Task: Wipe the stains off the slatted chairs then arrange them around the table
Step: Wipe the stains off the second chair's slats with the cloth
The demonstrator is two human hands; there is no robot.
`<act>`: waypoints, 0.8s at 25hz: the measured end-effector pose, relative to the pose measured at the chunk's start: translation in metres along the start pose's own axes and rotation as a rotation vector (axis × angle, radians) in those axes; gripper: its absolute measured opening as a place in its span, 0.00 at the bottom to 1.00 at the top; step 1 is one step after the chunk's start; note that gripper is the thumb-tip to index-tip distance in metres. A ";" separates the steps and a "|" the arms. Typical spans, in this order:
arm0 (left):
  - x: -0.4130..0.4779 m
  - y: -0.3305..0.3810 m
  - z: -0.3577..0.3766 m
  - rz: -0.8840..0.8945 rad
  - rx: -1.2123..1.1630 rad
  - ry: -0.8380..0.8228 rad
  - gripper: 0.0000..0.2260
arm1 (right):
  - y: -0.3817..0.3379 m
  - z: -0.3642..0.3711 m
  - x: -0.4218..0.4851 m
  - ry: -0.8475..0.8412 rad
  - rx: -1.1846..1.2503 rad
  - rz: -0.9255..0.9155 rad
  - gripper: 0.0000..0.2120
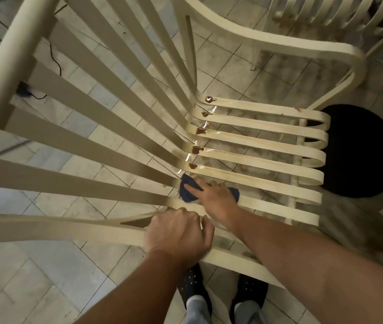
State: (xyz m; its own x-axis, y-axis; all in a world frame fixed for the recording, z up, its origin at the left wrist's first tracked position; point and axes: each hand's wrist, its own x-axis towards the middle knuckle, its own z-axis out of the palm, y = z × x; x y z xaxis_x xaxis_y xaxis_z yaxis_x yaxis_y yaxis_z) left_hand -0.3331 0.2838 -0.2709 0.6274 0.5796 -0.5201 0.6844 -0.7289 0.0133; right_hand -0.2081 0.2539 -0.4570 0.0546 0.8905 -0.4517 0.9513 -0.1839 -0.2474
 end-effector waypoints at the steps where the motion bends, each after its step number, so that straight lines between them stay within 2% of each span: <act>1: -0.001 0.000 -0.001 -0.006 -0.010 -0.004 0.26 | 0.008 0.000 -0.009 -0.008 0.005 0.023 0.37; 5: -0.002 -0.001 -0.002 -0.004 -0.046 -0.014 0.26 | 0.052 0.011 -0.056 -0.009 0.006 0.091 0.41; 9: -0.003 -0.002 -0.004 0.019 -0.065 -0.006 0.26 | 0.069 0.024 -0.081 0.008 -0.148 0.118 0.49; 17: 0.000 0.000 -0.002 0.010 0.008 -0.023 0.26 | 0.003 -0.011 -0.004 -0.108 0.015 0.111 0.42; 20: -0.001 -0.001 -0.001 0.012 0.025 -0.041 0.26 | -0.012 -0.013 0.010 -0.098 0.042 0.116 0.41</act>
State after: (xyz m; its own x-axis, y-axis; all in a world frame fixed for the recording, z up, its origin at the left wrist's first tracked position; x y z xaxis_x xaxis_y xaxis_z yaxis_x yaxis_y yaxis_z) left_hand -0.3338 0.2849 -0.2693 0.6190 0.5559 -0.5548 0.6672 -0.7449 -0.0020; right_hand -0.2147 0.2704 -0.4472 0.1311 0.8177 -0.5605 0.9269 -0.3017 -0.2233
